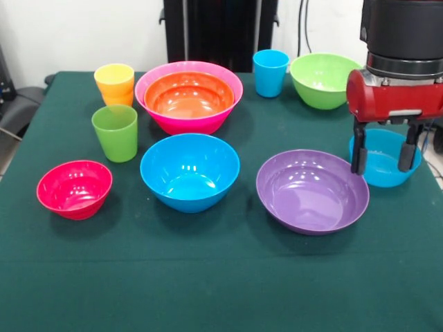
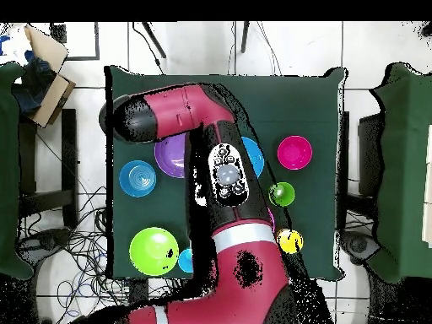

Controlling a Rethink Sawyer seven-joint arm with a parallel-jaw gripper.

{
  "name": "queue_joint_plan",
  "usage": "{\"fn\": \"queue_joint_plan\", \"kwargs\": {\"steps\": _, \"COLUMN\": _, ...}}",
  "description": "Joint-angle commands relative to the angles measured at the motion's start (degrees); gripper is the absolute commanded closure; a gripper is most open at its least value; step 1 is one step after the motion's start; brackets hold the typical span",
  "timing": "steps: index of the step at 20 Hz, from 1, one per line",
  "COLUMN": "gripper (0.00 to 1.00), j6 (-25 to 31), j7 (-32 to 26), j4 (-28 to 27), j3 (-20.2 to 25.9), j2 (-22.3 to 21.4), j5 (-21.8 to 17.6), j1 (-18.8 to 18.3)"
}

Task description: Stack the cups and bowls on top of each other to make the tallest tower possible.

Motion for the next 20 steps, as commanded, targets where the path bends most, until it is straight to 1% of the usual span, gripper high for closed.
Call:
{"fn": "queue_joint_plan", "kwargs": {"steps": 1, "gripper": 0.00, "j6": -4.2, "j7": 0.8, "j4": 3.9, "j3": 0.8, "j2": 2.1, "j5": -2.8, "j1": 1.9}}
{"fn": "queue_joint_plan", "kwargs": {"steps": 2, "gripper": 0.00, "j6": -4.9, "j7": 1.7, "j4": 3.3, "j3": 0.4, "j2": 2.8, "j5": -3.1, "j1": 2.5}}
{"fn": "queue_joint_plan", "kwargs": {"steps": 5, "gripper": 0.00, "j6": -5.5, "j7": 1.9, "j4": 3.4, "j3": 0.3, "j2": 3.3, "j5": -2.9, "j1": 2.8}}
{"fn": "queue_joint_plan", "kwargs": {"steps": 9, "gripper": 0.00, "j6": -6.4, "j7": 1.4, "j4": 4.2, "j3": 0.2, "j2": 3.5, "j5": -2.7, "j1": 2.7}}
{"fn": "queue_joint_plan", "kwargs": {"steps": 11, "gripper": 0.00, "j6": -6.5, "j7": 1.5, "j4": 5.1, "j3": -0.1, "j2": 2.7, "j5": -2.5, "j1": 2.7}}
{"fn": "queue_joint_plan", "kwargs": {"steps": 13, "gripper": 0.00, "j6": -5.2, "j7": 1.1, "j4": 6.9, "j3": -0.1, "j2": 0.2, "j5": -1.9, "j1": 2.6}}
{"fn": "queue_joint_plan", "kwargs": {"steps": 18, "gripper": 0.00, "j6": 1.7, "j7": -0.4, "j4": 13.7, "j3": -0.5, "j2": -8.1, "j5": 0.6, "j1": 2.1}}
{"fn": "queue_joint_plan", "kwargs": {"steps": 20, "gripper": 0.00, "j6": 3.1, "j7": -0.9, "j4": 14.7, "j3": -0.7, "j2": -9.7, "j5": 0.9, "j1": 2.0}}
